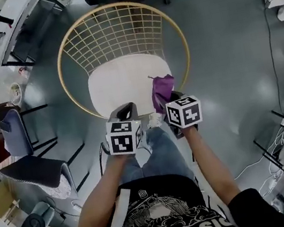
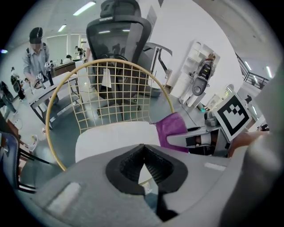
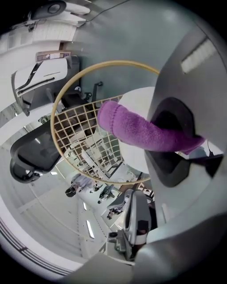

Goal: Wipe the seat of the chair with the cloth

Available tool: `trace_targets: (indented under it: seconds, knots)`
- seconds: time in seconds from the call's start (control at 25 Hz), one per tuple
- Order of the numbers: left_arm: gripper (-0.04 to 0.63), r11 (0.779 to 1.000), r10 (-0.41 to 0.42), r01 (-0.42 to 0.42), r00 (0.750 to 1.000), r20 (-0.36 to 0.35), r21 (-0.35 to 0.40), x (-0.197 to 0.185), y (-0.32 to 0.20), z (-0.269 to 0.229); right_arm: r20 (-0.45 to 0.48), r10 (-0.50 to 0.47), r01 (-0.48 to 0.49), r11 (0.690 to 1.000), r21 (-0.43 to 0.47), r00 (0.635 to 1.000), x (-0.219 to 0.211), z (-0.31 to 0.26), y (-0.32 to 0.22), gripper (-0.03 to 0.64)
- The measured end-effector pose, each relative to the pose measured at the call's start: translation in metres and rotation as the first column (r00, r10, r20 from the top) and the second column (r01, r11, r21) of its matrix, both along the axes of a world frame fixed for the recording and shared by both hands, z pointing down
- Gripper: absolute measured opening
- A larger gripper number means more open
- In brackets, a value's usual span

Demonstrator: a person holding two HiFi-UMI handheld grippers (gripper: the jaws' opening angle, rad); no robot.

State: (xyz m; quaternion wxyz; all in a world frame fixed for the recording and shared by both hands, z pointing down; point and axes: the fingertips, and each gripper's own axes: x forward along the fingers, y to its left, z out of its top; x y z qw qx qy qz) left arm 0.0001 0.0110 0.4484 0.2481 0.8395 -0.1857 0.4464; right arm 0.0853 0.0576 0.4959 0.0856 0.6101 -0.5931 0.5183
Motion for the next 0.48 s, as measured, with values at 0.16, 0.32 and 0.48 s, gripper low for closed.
trace_targets:
  seconds: [0.16,0.32,0.48]
  knots:
    - [-0.005,0.998,-0.047,0.049,0.998,-0.048,0.038,0.008,0.004,-0.018,-0.03,-0.034,0.037,0.991,0.126,0.999,-0.007,-0.041,-0.016,0.061]
    - [-0.005,0.995,-0.081,0.085,0.993,-0.083,0.045,0.01,-0.006,-0.066,-0.028,-0.054,0.058,0.978,0.2,0.998,-0.018,-0.107,-0.036,0.061]
    - [-0.005,0.99,-0.117,0.128,0.98,-0.162,0.06,0.014,-0.019,-0.099,-0.067,-0.067,0.082,0.962,0.261,0.995,-0.024,-0.154,-0.053,0.061]
